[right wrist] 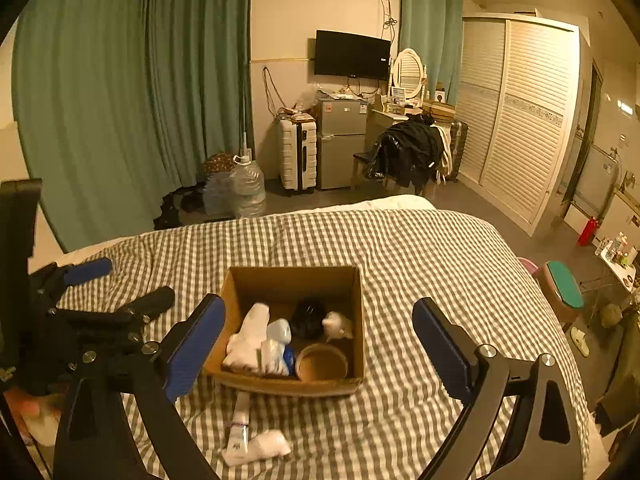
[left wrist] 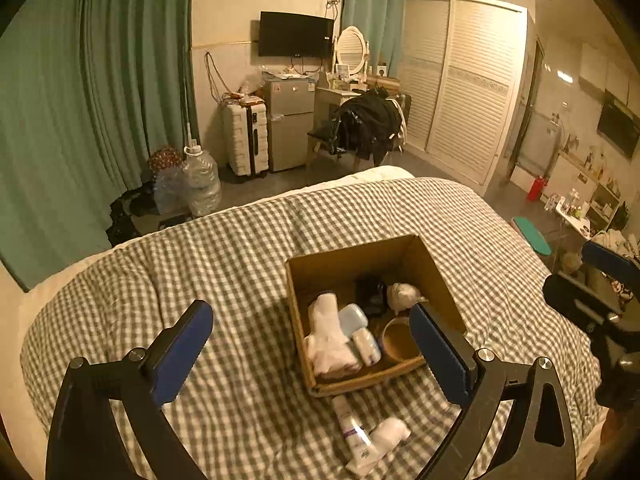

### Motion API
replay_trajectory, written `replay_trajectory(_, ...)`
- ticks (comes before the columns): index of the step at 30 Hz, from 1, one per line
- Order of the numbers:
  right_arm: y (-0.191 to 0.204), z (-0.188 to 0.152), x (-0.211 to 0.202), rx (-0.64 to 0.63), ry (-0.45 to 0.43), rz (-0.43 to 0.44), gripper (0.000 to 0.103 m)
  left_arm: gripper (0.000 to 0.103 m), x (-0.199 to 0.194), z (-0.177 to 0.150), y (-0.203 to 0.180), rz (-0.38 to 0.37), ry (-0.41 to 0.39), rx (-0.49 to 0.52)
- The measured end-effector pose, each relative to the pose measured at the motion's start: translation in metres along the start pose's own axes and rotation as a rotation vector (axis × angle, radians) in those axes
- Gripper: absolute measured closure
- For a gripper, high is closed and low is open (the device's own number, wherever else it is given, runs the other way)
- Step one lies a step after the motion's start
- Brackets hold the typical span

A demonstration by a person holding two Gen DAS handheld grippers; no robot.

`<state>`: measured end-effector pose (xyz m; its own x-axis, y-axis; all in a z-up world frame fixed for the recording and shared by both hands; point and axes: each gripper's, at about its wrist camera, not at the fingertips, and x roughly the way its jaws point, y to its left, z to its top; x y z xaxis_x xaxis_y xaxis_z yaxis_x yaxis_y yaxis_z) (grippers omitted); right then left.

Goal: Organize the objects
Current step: 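Open both tools to drop the oval case and plush toy into the box, then grasp the white tube with the left tool while the right tool grasps the white cylindrical bottle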

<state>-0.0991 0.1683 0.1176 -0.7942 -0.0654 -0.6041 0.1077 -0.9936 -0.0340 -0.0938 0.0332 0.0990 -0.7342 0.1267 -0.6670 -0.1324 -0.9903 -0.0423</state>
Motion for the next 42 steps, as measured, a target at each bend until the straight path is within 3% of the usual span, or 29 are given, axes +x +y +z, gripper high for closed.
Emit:
replay_trajectory(10,0.016,-0.069,0.012,0.015,0.104,0.036,0.007,0.001,0.000,-0.073,0.012,0.086,0.017,0.015)
replay_trajectory(14,0.016,-0.112,0.037,0.054,0.186,0.043,0.007,0.001,0.033,-0.110,0.007,0.103,0.098,0.044)
replay_trajectory(19,0.018,-0.164,0.089,0.078,0.353,0.041,0.007,0.001,0.084,-0.144,0.011,0.074,0.209,-0.013)
replay_trajectory(25,0.025,-0.204,0.128,0.039,0.470,0.041,0.007,0.001,0.125,-0.178,0.025,0.091,0.285,-0.034)
replay_trajectory(32,0.044,-0.225,0.168,-0.016,0.574,0.072,0.008,0.001,0.143,-0.188,0.043,0.094,0.309,-0.081)
replay_trajectory(38,0.056,-0.228,0.193,-0.009,0.639,0.164,0.009,0.001,0.146,-0.191,0.043,0.071,0.314,-0.074)
replay_trajectory(39,0.059,-0.229,0.196,-0.013,0.651,0.179,0.020,0.001,0.146,-0.191,0.042,0.073,0.314,-0.071)
replay_trajectory(41,0.064,-0.232,0.201,-0.032,0.675,0.185,0.022,0.001,0.145,-0.192,0.042,0.074,0.312,-0.071)
replay_trajectory(42,0.064,-0.232,0.200,-0.035,0.673,0.183,0.027,0.001,0.145,-0.191,0.043,0.072,0.311,-0.073)
